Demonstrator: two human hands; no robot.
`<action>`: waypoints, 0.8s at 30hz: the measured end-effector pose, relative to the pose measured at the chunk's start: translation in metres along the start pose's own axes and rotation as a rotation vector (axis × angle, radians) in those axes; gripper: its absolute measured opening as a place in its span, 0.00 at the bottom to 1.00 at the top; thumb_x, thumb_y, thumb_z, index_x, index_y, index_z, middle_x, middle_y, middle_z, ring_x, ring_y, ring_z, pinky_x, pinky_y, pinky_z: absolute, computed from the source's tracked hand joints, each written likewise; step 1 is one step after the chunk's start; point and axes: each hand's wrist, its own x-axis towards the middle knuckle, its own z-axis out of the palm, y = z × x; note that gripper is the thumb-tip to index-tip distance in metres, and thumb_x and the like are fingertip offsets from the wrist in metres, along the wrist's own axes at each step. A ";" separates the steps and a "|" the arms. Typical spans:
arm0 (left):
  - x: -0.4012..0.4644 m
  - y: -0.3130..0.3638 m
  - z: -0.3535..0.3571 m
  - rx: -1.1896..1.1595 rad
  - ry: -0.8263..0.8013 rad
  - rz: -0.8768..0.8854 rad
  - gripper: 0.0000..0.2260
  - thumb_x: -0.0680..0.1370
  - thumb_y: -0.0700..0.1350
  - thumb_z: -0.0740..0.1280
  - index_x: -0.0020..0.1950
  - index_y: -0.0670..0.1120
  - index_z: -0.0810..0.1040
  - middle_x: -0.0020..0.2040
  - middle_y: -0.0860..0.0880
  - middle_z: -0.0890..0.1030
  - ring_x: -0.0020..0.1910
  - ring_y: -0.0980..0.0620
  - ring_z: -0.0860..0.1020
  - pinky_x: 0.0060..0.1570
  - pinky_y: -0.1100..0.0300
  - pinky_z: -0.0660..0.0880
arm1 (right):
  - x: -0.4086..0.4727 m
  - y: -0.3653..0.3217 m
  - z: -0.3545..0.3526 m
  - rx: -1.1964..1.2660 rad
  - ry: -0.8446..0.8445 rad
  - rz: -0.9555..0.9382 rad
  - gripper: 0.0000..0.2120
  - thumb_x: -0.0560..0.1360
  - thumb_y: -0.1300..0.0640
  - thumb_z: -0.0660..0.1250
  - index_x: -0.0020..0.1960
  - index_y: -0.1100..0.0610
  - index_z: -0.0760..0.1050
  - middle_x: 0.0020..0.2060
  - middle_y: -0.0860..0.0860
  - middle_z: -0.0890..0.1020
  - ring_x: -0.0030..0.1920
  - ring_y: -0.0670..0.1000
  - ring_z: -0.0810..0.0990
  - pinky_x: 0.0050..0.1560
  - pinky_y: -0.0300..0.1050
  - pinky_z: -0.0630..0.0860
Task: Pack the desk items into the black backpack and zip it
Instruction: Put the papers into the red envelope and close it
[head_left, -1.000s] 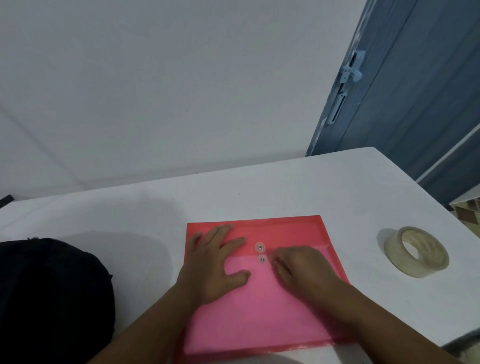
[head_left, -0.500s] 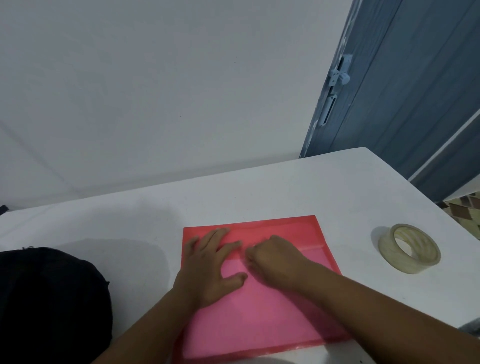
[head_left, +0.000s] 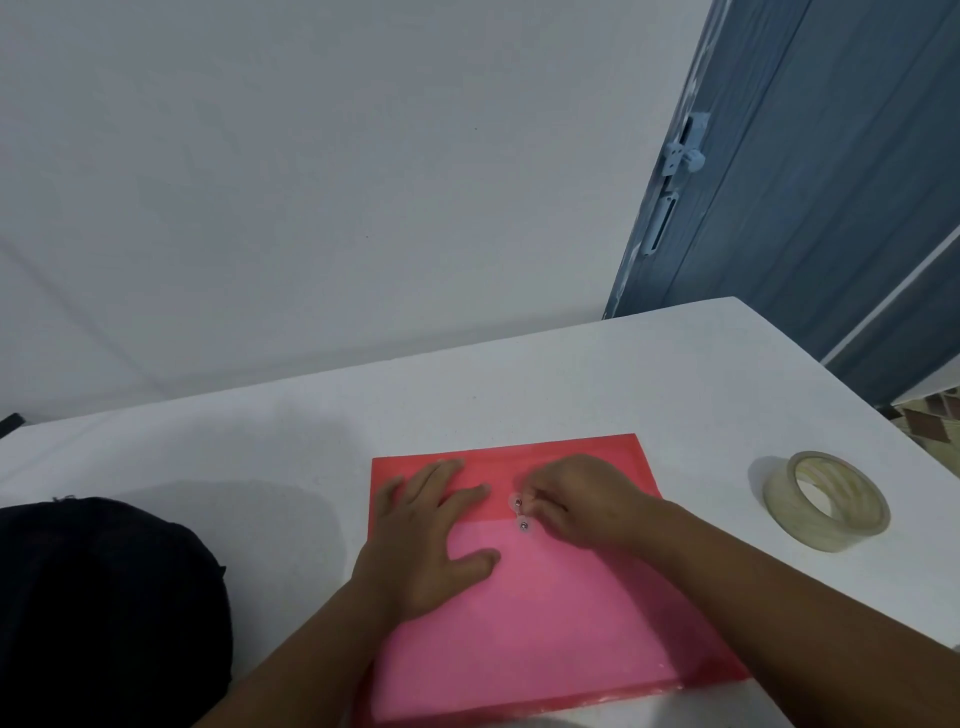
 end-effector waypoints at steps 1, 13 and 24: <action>0.000 0.000 0.000 0.009 -0.006 -0.001 0.35 0.71 0.74 0.57 0.76 0.63 0.65 0.82 0.57 0.54 0.80 0.58 0.50 0.76 0.50 0.42 | -0.004 0.002 0.002 -0.002 0.024 -0.008 0.09 0.74 0.53 0.59 0.42 0.50 0.78 0.38 0.45 0.82 0.36 0.48 0.76 0.37 0.43 0.69; 0.001 0.003 -0.001 -0.005 0.005 -0.011 0.35 0.69 0.74 0.57 0.75 0.63 0.67 0.81 0.58 0.55 0.80 0.59 0.50 0.76 0.49 0.44 | -0.031 -0.007 0.036 -0.193 0.275 -0.061 0.11 0.76 0.51 0.60 0.37 0.52 0.75 0.28 0.49 0.77 0.27 0.53 0.72 0.32 0.43 0.67; 0.003 0.001 0.005 0.014 0.040 0.007 0.33 0.69 0.72 0.61 0.73 0.62 0.71 0.80 0.54 0.62 0.79 0.55 0.58 0.74 0.47 0.49 | -0.004 -0.028 0.028 -0.571 0.117 -0.266 0.10 0.62 0.53 0.78 0.34 0.52 0.77 0.25 0.47 0.77 0.23 0.50 0.74 0.33 0.40 0.70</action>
